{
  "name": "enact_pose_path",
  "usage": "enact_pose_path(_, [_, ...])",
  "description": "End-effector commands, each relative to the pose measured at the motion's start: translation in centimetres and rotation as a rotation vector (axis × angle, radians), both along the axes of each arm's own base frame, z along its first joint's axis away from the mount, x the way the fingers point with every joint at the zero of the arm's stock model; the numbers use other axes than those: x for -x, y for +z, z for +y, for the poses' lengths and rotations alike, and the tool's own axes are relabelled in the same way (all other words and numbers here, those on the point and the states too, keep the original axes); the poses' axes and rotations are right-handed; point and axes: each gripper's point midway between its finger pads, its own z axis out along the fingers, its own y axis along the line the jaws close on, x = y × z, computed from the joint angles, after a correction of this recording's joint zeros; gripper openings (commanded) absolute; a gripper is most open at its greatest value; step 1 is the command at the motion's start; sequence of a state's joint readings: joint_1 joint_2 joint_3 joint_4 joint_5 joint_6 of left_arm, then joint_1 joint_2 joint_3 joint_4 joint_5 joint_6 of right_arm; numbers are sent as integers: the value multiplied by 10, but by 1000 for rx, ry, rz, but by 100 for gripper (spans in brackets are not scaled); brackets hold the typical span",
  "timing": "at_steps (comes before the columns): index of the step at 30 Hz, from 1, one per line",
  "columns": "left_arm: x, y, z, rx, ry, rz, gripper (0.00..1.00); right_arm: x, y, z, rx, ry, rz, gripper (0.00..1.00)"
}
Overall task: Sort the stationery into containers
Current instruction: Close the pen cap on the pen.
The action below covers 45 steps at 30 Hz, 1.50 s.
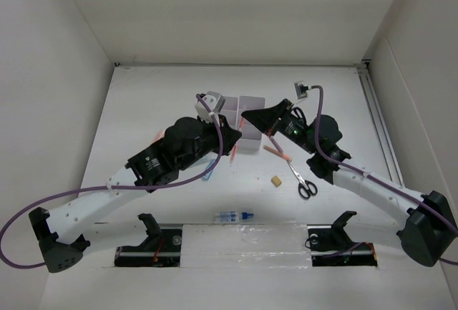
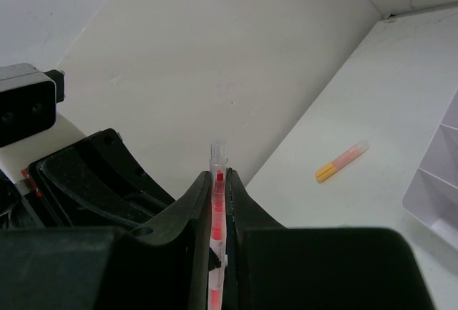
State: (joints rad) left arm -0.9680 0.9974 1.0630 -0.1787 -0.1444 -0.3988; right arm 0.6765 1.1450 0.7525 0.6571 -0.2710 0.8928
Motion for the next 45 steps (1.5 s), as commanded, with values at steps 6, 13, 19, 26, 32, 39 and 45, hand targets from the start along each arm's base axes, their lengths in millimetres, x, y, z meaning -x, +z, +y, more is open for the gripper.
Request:
enact_pose_path(6, [-8,49,7,107,60,-79,0,7,7,3,16,-1,-54,0])
enact_pose_path(13, [-11,49,5,98,70,-76,0,8,-3,4,74,-41,-80,0])
enact_pose_path(19, [-11,55,2,102,60,-66,0,9,-4,5,97,-46,-97,0])
enact_pose_path(26, [-14,40,-5,58,48,-45,0,8,5,2,91,-74,-90,0])
enact_pose_path(32, [-14,40,-4,65,46,-60,0,9,7,6,97,-54,-94,0])
enact_pose_path(39, [-12,47,2,83,53,-86,0,11,1,10,101,-30,-66,0])
enact_pose_path(45, [-11,50,4,91,55,-92,0,8,-4,7,133,-66,-65,0])
